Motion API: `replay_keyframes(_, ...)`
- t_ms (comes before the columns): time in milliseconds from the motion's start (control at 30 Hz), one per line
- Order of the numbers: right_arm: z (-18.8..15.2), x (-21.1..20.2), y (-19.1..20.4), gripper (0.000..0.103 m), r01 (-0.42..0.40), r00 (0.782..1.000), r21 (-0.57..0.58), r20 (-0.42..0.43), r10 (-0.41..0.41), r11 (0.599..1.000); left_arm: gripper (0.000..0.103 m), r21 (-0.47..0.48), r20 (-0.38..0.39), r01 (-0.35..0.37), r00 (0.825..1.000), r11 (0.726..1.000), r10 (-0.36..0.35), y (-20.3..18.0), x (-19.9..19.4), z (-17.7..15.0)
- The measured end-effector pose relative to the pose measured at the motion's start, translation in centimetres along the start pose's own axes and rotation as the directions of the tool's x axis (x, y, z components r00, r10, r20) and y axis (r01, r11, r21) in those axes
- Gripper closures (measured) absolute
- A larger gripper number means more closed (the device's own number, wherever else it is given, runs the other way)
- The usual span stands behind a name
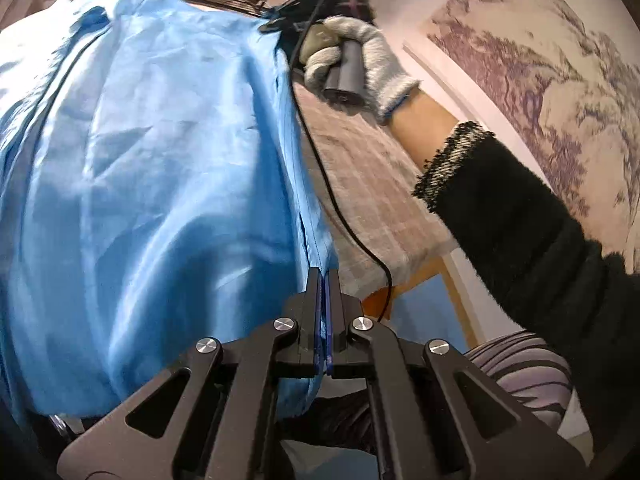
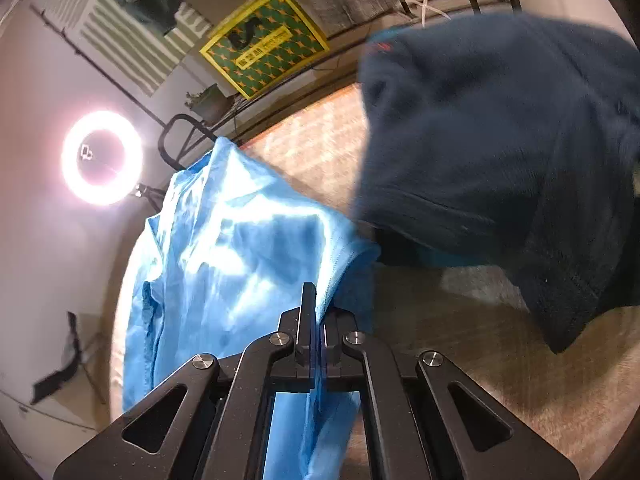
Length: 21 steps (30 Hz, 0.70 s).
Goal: Fold large clothes
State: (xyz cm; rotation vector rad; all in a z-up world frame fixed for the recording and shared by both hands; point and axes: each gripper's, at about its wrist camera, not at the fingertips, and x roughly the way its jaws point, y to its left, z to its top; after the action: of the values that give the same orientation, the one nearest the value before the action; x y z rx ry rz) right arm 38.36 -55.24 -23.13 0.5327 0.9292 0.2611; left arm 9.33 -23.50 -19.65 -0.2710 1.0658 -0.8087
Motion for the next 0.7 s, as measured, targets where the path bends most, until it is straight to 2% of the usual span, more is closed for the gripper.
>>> replay_keyframes(233,0.4,-1.6,7.0,0.103,0.08,0.996,-0.149,0.045,-0.075,0.986,0.103,-0.09,0.038,0.008,0.999,0.996,-0.004,2.0,-2.7,-1.3)
replay_keyframes(400,-0.4,-1.4,11.6,0.103,0.1,0.995,-0.226,0.039,-0.094,0.969,0.103,-0.164,0.075,0.004,0.997,0.986,0.009,4.0,-4.8,-2.5)
replay_keyframes(700,-2.6,3.7,21.5,0.103,0.135,0.988,-0.395,-0.011,-0.151,0.909,0.103,-0.277,0.119,-0.021,0.991,0.961,0.056,7.8,-7.5,-4.4)
